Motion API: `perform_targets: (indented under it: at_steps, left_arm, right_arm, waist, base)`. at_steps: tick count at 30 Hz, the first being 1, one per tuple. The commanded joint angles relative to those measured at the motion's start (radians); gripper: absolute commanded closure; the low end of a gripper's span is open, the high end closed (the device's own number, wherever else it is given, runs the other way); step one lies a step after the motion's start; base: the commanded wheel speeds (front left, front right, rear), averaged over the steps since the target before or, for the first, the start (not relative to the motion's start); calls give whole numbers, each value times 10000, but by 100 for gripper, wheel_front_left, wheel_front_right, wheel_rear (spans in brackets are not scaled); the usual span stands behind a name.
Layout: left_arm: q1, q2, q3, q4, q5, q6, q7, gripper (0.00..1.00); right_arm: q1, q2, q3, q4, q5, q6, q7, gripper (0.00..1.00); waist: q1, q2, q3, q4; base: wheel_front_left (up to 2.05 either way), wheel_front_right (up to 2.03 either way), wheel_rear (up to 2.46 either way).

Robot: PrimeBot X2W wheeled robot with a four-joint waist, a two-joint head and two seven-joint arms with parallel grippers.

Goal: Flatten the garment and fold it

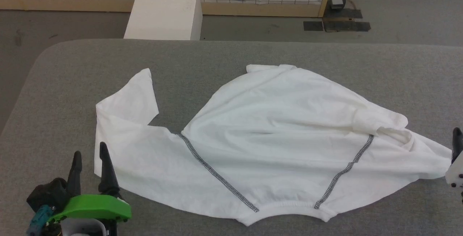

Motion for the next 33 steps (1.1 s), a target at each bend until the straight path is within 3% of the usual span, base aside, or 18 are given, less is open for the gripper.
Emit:
perform_targets:
  at_steps: [1,7,13,16,24,30,31,32,33]
  left_arm:
    - [81,-32,-66,-27,-53,-61,97,0]
    - [431,-250,-487,-248,-579,119,1684,0]
    - [1095,-414,-1222,-974,-1301,1222,5608,0]
    - [1221,-412,-1476,-1377,-1484,1483,6625,0]
    - [938,-380,-1967,-779,-1324,1686,7294,0]
    - [524,-473,-2241,-175,-1535,1268,6827,0]
    - [441,-485,-2266,-87,-1544,1197,6660,7]
    - [377,-495,-2258,-24,-1560,1148,6494,58]
    - [321,-502,-2272,74,-1550,1099,6334,95]
  right_arm:
    - [325,99,84,-267,198,-17,-202,0]
    - [1576,288,421,-1143,1003,-17,-513,0]
    - [2170,297,615,-1192,1507,-17,-650,0]
    - [2178,298,614,-1197,1473,-17,-725,0]
    - [2063,299,709,-1192,1535,-17,-818,0]
    - [2069,299,913,-1189,1594,-17,-874,0]
    - [2121,299,1027,-1201,1610,-17,-823,0]
    - [2180,299,1143,-1225,1624,-17,-763,0]
    - [2265,299,1296,-1250,1658,-17,-675,0]
  waist:
    - [0,-1,-109,74]
    - [0,-1,-349,130]
    - [0,-1,-390,55]
    - [0,-1,-311,21]
    - [0,-1,-106,-136]
    - [0,-1,24,-225]
    - [0,-1,40,-229]
    - [0,-1,49,-231]
    - [0,-1,57,-235]
  base:
    - [0,0,0]
    - [0,0,0]
    - [0,0,0]
    - [0,0,0]
    - [0,0,0]
    - [0,0,0]
    - [0,0,0]
    - [0,0,0]
    - [0,0,0]
